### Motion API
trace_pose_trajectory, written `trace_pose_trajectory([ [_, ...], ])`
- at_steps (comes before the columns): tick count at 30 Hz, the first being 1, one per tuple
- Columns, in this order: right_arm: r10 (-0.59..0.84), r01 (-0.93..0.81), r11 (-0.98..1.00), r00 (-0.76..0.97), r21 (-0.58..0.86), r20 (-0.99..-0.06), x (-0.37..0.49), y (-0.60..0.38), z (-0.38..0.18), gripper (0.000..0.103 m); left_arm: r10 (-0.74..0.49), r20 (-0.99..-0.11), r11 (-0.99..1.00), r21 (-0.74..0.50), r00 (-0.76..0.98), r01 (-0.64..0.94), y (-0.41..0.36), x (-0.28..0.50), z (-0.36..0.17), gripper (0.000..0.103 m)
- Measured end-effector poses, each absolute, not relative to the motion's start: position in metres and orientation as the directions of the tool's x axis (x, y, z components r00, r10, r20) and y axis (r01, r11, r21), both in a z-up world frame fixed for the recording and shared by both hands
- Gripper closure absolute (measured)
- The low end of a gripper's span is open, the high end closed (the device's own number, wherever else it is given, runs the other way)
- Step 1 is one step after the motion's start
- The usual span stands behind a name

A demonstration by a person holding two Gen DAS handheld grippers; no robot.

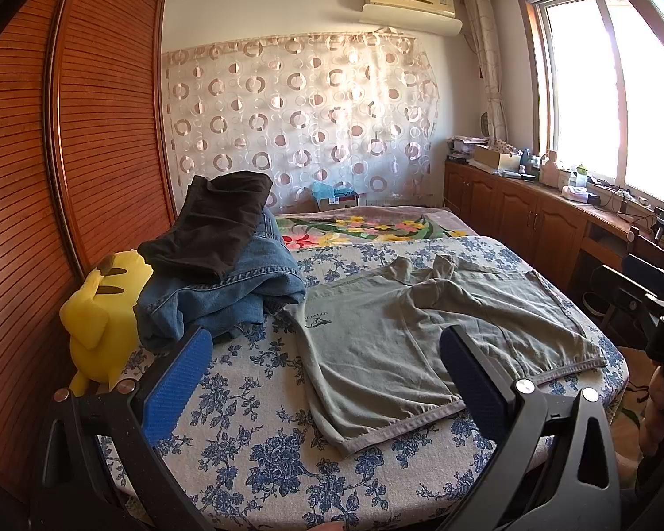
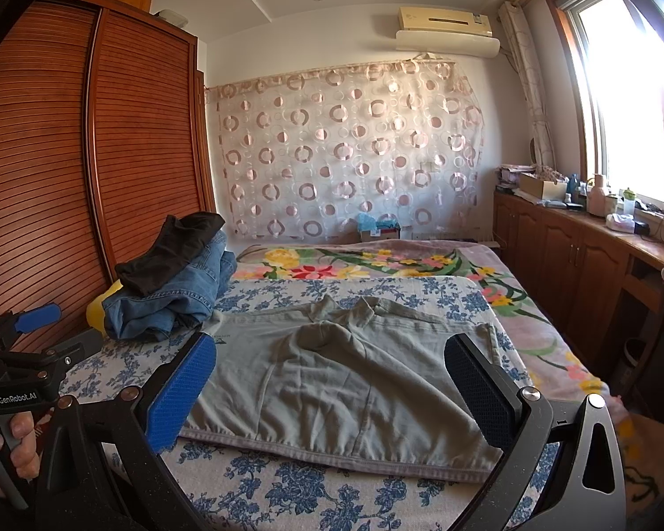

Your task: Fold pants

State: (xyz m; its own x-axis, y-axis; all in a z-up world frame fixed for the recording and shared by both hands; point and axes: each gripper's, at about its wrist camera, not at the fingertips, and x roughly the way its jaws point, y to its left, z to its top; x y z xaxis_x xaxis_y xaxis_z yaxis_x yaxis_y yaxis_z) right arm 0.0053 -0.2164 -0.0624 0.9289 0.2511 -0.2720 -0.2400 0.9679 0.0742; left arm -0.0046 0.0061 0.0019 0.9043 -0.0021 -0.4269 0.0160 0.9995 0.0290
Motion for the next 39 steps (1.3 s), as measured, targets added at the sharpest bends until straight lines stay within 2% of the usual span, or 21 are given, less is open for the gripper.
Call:
trace_pose_trajectory([
  [17,0.253,-0.243,0.967,0.917,0.071,-0.307,0.008,-0.226,-0.067,0.000,-0.015,-0.491,0.999,0.022,0.871,0.030,0.014,0.013,-0.009,0.000],
  [22,0.241,-0.235,0.970,0.912,0.059,-0.332,0.010,-0.234,-0.073,0.003,-0.063,-0.534,0.997,0.009,0.843,0.080,0.014,0.020,-0.025,0.000],
  [30,0.202,-0.200,0.979,0.898,0.047,-0.391,0.011,-0.256,-0.083,0.013,-0.080,-0.587,0.993,0.023,0.806,0.115,0.013,0.029,-0.050,0.000],
  [39,0.145,-0.139,0.989,0.869,0.048,-0.473,0.009,-0.290,-0.090,0.019,-0.097,-0.656,0.990,0.011,0.749,0.137,0.022,0.040,-0.078,0.000],
])
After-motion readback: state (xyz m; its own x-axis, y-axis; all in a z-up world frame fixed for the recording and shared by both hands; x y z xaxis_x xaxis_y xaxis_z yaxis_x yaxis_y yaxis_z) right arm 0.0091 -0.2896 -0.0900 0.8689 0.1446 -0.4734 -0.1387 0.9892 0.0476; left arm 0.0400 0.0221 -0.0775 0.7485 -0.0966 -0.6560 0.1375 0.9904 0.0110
